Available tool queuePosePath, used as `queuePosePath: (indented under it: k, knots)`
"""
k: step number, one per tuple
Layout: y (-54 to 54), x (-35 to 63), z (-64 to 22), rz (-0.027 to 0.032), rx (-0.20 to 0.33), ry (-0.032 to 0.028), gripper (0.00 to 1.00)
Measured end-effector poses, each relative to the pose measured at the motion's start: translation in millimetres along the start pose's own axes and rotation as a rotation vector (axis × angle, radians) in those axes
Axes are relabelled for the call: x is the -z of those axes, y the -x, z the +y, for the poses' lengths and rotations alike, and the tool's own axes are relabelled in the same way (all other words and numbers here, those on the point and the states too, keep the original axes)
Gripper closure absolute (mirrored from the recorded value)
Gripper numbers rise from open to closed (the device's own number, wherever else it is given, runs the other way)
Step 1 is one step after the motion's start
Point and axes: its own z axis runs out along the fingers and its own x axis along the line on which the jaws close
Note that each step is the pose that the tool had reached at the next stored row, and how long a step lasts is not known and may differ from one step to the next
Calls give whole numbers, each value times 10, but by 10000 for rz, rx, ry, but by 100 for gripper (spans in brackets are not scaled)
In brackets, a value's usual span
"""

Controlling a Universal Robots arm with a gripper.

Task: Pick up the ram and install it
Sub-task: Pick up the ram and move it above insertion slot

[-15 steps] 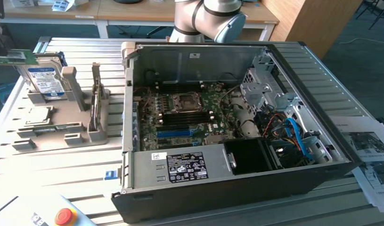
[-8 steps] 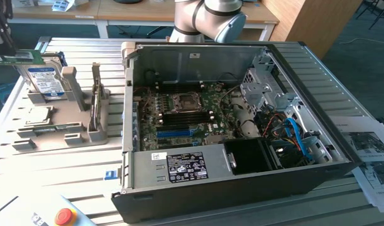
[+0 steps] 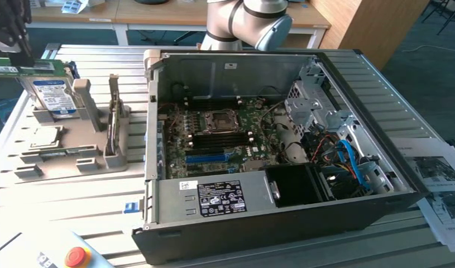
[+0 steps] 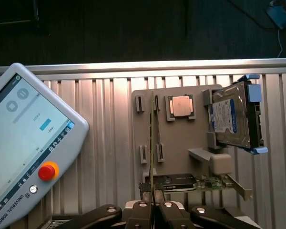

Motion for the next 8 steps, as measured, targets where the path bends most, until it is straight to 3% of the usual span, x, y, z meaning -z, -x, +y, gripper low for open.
queuePosePath:
  k: [8]
  knots:
    - [-7, 9, -182, -27, 42, 3, 88]
